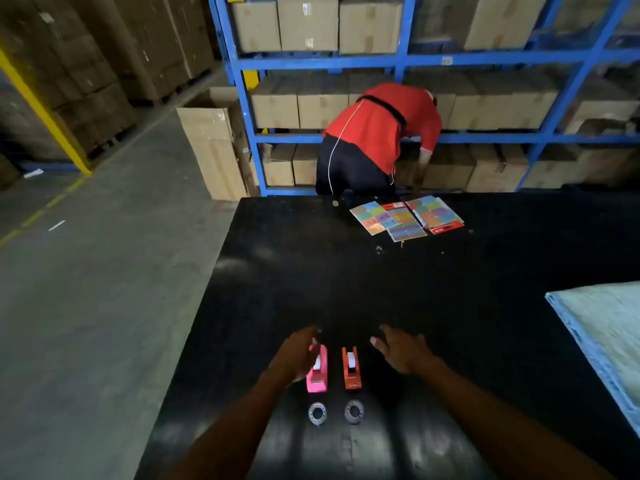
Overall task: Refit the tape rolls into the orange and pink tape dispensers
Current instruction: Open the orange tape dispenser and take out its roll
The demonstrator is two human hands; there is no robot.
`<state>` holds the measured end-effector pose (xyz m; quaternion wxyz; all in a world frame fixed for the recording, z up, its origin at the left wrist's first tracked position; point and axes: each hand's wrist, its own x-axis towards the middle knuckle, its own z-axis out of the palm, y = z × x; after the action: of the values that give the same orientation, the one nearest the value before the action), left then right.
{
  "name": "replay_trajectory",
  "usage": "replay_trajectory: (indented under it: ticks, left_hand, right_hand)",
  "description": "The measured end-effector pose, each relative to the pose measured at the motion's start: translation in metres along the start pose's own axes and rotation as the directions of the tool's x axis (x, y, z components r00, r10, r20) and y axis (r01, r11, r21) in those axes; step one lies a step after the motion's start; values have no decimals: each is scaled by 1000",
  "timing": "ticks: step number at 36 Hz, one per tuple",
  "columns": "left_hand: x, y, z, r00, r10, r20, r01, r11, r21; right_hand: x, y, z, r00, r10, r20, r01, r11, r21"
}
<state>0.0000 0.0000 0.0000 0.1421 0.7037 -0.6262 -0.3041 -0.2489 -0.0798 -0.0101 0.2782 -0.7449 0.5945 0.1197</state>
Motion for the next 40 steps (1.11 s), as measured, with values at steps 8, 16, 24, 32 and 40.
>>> replay_trajectory:
  ticks: [8,16,24,32,40]
  left_hand:
    - [14,21,46,967,-47,252,10,989,147]
    - [32,20,84,925,-138,353,129,990,48]
    - [28,23,87,934,-187,304,283,906,-315]
    - [17,26,81,950,-157,269,267,854,-446]
    - [-16,48,69,973,-107,205,209,787,-580]
  right_hand:
    - [34,-6,53,988,-49,147,19,980,200]
    - [44,-19,97,996,-66,59,38,922,385]
    - [40,-18,104,998,-45,-49,65,799,598]
    - [8,-24,74,995,-80,-66,103,735,670]
    - [-31,-23,65,984,-104,-142,174,697,696]
